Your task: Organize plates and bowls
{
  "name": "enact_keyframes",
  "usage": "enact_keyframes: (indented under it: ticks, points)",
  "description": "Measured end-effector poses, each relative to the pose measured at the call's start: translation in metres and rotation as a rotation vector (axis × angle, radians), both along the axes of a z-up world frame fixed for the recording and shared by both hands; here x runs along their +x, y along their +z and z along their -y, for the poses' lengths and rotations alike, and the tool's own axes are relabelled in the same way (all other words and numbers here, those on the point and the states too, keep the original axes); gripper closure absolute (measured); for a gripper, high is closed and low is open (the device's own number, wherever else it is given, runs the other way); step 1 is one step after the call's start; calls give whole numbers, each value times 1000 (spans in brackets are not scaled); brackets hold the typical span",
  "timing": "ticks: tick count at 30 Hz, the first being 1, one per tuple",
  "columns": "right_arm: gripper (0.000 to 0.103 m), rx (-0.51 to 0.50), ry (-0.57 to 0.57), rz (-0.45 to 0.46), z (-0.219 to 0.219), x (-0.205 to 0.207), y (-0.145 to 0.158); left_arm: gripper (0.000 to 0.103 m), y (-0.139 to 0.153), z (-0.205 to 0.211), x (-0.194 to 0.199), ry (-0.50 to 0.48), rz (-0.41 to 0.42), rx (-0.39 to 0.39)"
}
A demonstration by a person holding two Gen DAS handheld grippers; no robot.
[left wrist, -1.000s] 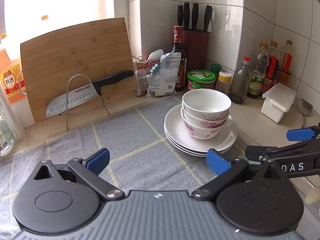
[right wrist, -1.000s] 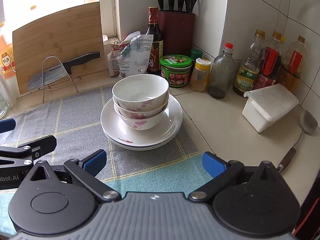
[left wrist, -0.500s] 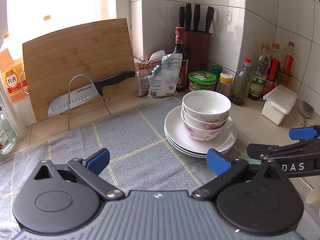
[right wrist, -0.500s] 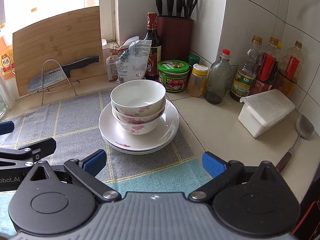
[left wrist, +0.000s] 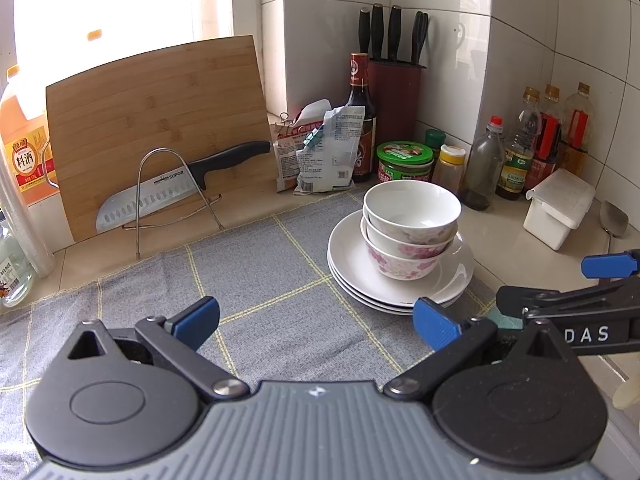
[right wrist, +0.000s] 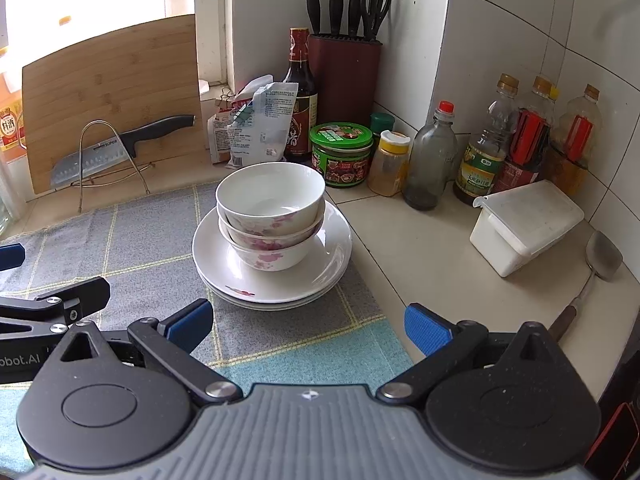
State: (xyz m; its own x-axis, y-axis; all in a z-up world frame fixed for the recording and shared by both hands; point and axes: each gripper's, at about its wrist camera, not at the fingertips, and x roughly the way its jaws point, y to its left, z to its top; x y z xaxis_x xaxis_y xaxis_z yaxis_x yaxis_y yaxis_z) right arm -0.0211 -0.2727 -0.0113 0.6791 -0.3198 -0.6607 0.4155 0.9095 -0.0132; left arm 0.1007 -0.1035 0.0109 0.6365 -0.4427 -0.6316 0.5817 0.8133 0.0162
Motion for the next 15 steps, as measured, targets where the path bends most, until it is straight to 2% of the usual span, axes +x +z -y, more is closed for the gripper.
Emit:
enact_keyframes:
  ticks: [15]
  points:
    - [0, -10, -8, 3, -4, -3, 3, 1, 1, -2, -1, -1, 5, 4]
